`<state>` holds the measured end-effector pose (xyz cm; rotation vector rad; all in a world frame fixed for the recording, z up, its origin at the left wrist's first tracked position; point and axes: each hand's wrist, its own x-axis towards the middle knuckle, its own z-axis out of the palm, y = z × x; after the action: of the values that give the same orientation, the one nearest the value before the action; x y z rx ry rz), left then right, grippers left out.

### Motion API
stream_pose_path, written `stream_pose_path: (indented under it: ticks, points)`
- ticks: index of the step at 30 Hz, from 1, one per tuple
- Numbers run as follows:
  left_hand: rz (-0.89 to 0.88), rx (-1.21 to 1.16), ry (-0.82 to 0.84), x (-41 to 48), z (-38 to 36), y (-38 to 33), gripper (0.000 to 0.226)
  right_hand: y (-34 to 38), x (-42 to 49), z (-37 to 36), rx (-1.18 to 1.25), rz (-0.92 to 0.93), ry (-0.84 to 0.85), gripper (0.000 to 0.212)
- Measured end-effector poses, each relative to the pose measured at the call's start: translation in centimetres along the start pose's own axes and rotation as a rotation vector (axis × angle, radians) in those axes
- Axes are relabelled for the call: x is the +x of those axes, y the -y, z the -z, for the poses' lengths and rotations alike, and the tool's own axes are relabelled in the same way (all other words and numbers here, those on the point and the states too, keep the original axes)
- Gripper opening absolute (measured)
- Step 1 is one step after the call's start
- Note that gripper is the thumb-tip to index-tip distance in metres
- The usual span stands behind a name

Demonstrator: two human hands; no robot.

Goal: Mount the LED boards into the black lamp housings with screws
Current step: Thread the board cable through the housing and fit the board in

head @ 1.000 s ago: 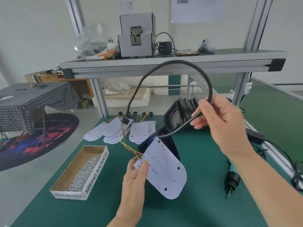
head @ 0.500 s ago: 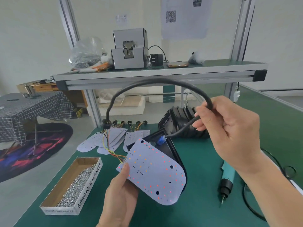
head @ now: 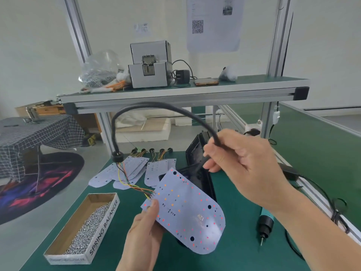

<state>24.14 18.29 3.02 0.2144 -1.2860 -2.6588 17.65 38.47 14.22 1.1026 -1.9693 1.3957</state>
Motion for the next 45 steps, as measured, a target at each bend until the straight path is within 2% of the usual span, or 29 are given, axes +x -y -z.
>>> stream_pose_path:
  ticks: [2, 5, 6, 7, 9, 11, 14, 16, 17, 19, 22, 25, 28, 30, 33, 35, 37, 38, 40, 42, 45]
  points:
    - [0.001, -0.022, -0.003, -0.1, -0.4, -0.2, 0.059, -0.6, 0.3, -0.1, -0.025, -0.131, 0.121, 0.018]
    - [0.030, -0.068, 0.067, -0.2, -1.1, -1.1, 0.043, -2.7, 0.9, 0.7, -0.301, -0.154, 0.216, 0.011]
    - [0.040, -0.085, 0.084, -0.1, -1.1, -1.4, 0.040, -3.5, 1.2, 1.0, -0.255, -0.226, 0.265, 0.010]
    - [0.055, -0.111, 0.090, 0.0, -1.1, -1.6, 0.038, -4.3, 1.3, 1.2, -0.088, -0.364, 0.320, 0.018]
    - [0.107, -0.166, 0.083, 0.2, -1.1, -2.0, 0.037, -5.7, 1.0, 0.9, 0.472, -0.681, 0.359, 0.034]
    - [0.168, -0.201, 0.057, 0.4, -1.2, -2.1, 0.038, -7.3, -0.4, -0.4, 0.854, -0.805, 0.423, 0.056]
    - [0.285, -0.206, 0.051, 0.6, -1.3, -2.4, 0.042, -8.4, -2.8, -2.9, 1.058, -0.957, 0.477, 0.071]
    - [0.333, -0.208, 0.041, 0.8, -1.1, -2.9, 0.043, -8.9, -3.4, -3.6, 1.016, -1.002, 0.435, 0.077]
    - [0.340, -0.212, 0.032, 0.9, -0.9, -3.2, 0.044, -9.1, -3.4, -3.6, 0.880, -0.992, 0.402, 0.080]
    - [0.308, -0.243, 0.010, 1.2, -0.5, -3.7, 0.046, -8.8, -3.0, -3.1, 0.405, -0.905, 0.355, 0.084]
    - [0.250, -0.290, -0.005, 1.7, 0.4, -4.6, 0.049, -10.2, -3.2, -2.2, -0.344, -0.763, 0.343, 0.068]
    - [0.237, -0.282, -0.003, 2.1, 2.0, -5.8, 0.050, -12.8, -4.5, -0.9, -1.007, -0.578, 0.538, 0.056]
    - [0.207, -0.252, -0.034, 2.4, 3.4, -7.3, 0.047, -15.7, -6.1, 0.3, -1.268, -0.588, 0.653, 0.055]
    - [0.200, -0.190, -0.058, 2.4, 3.8, -7.8, 0.048, -17.0, -7.0, 0.5, -1.286, -0.648, 0.681, 0.051]
    - [0.246, -0.022, -0.078, 2.1, 3.5, -7.6, 0.050, -17.2, -7.2, -0.1, -1.159, -0.653, 0.697, 0.027]
    - [0.268, 0.081, -0.068, 1.9, 3.1, -6.9, 0.049, -15.5, -5.5, -0.9, -0.895, -0.583, 0.498, 0.018]
    - [0.248, 0.150, -0.043, 1.8, 2.4, -6.1, 0.044, -12.0, -2.4, -1.9, -0.462, -0.555, 0.227, 0.020]
    - [0.235, 0.183, -0.026, 1.8, 1.9, -5.7, 0.040, -9.9, -0.6, -2.4, -0.246, -0.545, 0.167, 0.020]
    - [0.222, 0.250, 0.028, 1.6, 0.8, -5.1, 0.037, -6.0, 2.5, -3.2, -0.007, -0.478, 0.233, 0.038]
    - [0.210, 0.295, 0.087, 1.5, 0.0, -4.7, 0.037, -3.7, 4.8, -3.8, -0.121, -0.315, 0.390, 0.045]
    - [0.191, 0.311, 0.129, 1.5, -0.2, -4.7, 0.040, -2.2, 6.8, -4.0, -0.411, -0.144, 0.503, 0.030]
